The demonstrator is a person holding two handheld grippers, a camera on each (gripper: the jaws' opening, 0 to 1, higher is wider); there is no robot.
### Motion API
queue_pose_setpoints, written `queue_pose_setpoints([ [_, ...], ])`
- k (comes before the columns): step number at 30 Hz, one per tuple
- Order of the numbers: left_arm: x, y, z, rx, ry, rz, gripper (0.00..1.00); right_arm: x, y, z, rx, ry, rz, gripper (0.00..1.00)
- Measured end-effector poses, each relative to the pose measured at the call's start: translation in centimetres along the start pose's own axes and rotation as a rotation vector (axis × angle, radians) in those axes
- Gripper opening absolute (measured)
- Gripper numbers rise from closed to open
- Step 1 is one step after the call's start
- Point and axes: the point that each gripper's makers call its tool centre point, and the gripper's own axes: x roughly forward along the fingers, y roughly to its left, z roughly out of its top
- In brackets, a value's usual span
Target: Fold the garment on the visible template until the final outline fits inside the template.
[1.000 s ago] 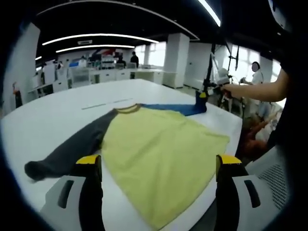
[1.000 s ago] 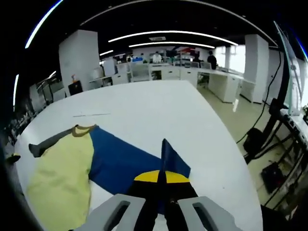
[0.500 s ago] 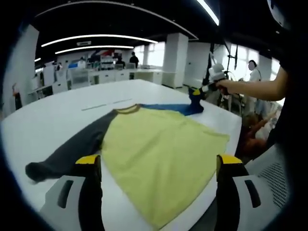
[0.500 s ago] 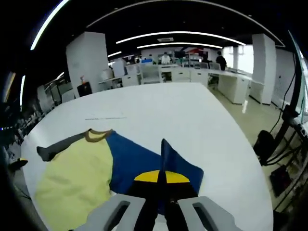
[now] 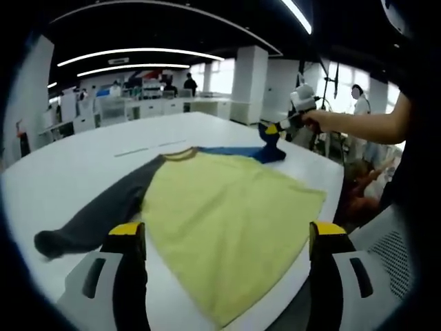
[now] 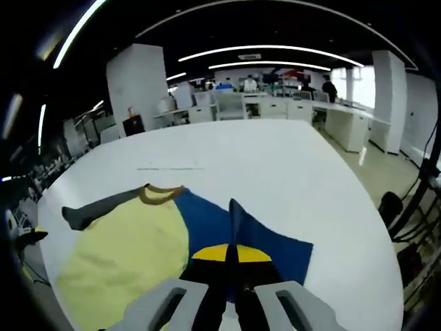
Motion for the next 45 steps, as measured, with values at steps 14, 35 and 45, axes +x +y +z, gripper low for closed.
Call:
queue_pose_setpoints([
  [14,0.0,-0.1,0.3,-0.012,-0.024,0.002,0.95,1.6,3.9,0.1,-0.016,-0.003,0.047,0.0],
  [35,0.0,0.0,0.8,0.015,-0.031,0.012,0.95,4.7,9.8,1.0,-0.092,0.014,0.137,0.0],
  [45,-0.2,0.2,1.0,0.029,-0.036,0.015,0.95,6.0,12.6,1.2,-0.127,0.031,0.176,0.0],
])
